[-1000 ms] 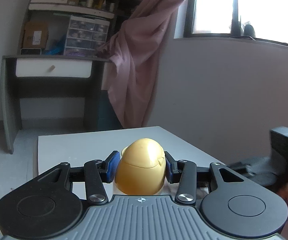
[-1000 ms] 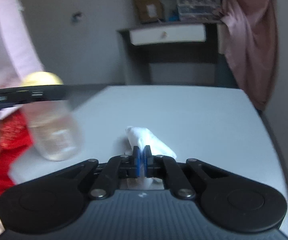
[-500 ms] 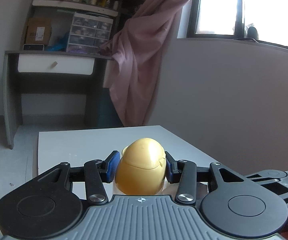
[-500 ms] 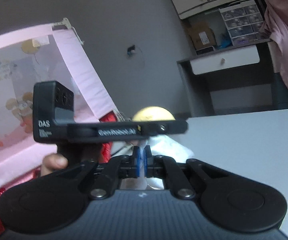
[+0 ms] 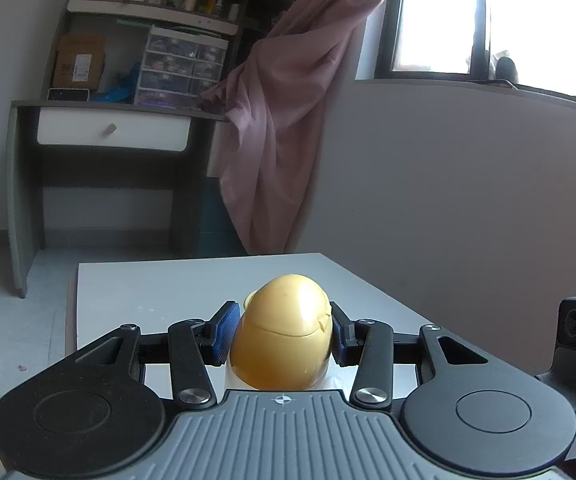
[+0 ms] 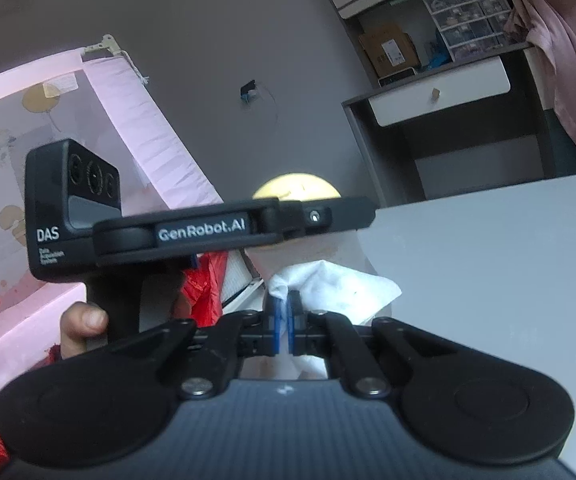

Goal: Clean container

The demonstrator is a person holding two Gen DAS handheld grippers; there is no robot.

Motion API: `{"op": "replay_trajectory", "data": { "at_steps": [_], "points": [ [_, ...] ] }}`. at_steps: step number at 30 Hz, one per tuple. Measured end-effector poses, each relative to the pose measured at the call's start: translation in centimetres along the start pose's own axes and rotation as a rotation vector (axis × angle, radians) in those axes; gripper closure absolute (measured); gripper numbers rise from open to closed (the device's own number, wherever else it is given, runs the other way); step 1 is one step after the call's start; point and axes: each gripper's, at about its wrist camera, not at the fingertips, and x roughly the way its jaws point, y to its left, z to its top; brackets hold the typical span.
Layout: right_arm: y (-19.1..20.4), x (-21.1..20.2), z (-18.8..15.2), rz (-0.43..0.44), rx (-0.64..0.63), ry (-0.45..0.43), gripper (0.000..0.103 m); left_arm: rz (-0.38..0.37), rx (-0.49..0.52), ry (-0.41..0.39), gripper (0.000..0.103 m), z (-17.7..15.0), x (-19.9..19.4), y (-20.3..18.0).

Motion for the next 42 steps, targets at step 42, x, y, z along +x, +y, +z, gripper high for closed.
{"op": "replay_trajectory", "data": {
  "at_steps": [42],
  "points": [
    [2.5,0.0,1.3,0.007,-0.032,-0.057,0.099,0.008,0.002,0.005,0.057,0.3,0.0,-0.4]
  ]
}}
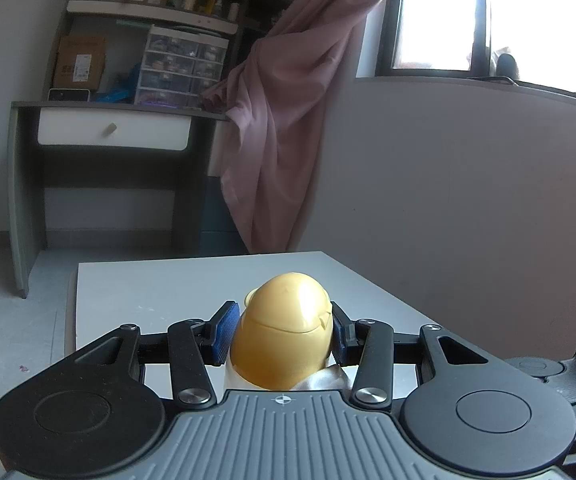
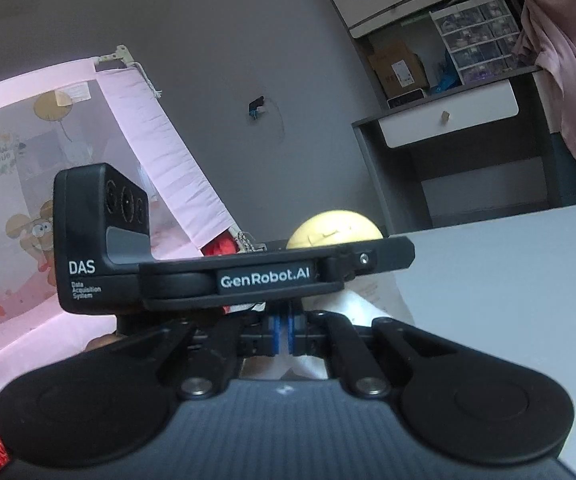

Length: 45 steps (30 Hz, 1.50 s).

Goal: Clean container

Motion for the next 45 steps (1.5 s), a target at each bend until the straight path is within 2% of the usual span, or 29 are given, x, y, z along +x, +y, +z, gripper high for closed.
{"op": "replay_trajectory", "data": {
  "at_steps": [9,18,29,34,43,45],
  "points": [
    [-0.8,0.9,-1.4,-0.004,0.046,0.053,0.099,0.001,0.002,0.001,0.057,0.1,0.3,-0.2],
    [-1.5,2.3,-3.3,-0.023,0.072,0.142,0.099,0.001,0.001,0.001,0.057,0.0,0.2,-0.3],
    [-1.4,2.5,-3.7,-0.053,0.033,0.182,0.099,0.0,0.005,0.001,0.057,-0.2,0.1,-0.5],
    [-0.9,1.4,-2.7,-0.067,0.018,0.146,0.099,0.0,0.006,0.002,0.057,-0.2,0.2,-0.5],
    [0.2,-1.4,0.1,-0.06,-0.038,-0.003,0.099,-0.001,0.008,0.005,0.057,-0.2,0.2,-0.6],
    [0.0,-1.4,0.2,-0.061,-0.041,-0.008,0.099,-0.001,0.008,0.006,0.057,-0.2,0.2,-0.6]
  ]
}}
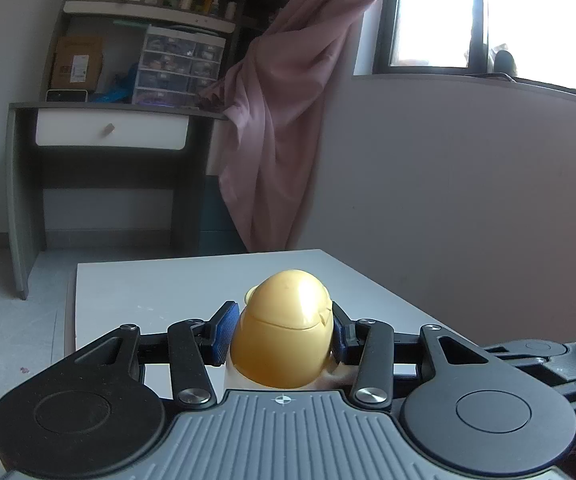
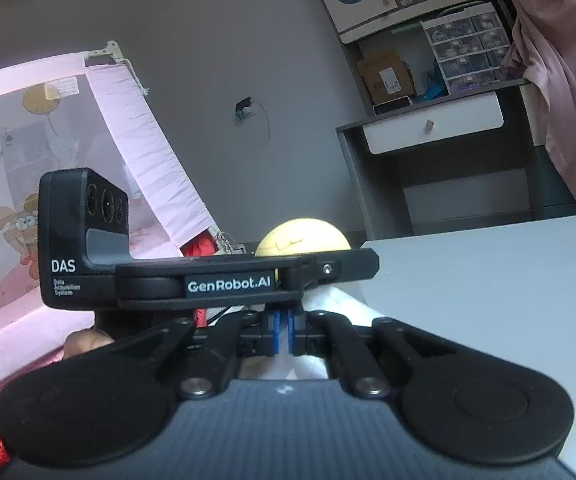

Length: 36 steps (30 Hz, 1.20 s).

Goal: Clean container

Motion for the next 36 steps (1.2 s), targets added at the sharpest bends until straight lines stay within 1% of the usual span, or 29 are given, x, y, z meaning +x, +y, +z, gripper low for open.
{"op": "replay_trajectory", "data": {
  "at_steps": [4,10,21,24,28,30,36],
  "points": [
    [-0.6,0.4,-0.2,-0.007,0.005,0.005,0.099,0.0,0.001,0.0,0.057,-0.1,0.0,-0.1],
    [-1.9,1.2,-1.4,-0.021,0.052,0.05,0.099,0.003,-0.002,0.004,0.056,0.6,0.4,-0.7],
    [-2.9,2.2,-3.5,-0.042,0.089,0.133,0.098,0.006,-0.001,0.006,0.056,0.7,0.5,-0.7],
    [-3.0,2.3,-3.7,-0.042,0.09,0.14,0.098,0.007,-0.001,0.007,0.056,0.7,0.6,-0.7],
    [-2.8,2.2,-3.5,-0.048,0.091,0.142,0.098,0.008,0.0,0.008,0.056,0.8,0.7,-0.7],
    [-2.7,2.0,-3.3,-0.043,0.094,0.13,0.098,0.008,0.0,0.009,0.056,0.8,0.7,-0.7],
    [-1.9,0.8,-1.4,-0.024,0.065,0.051,0.098,0.008,0.002,0.01,0.056,0.6,0.8,-0.5]
  ]
}}
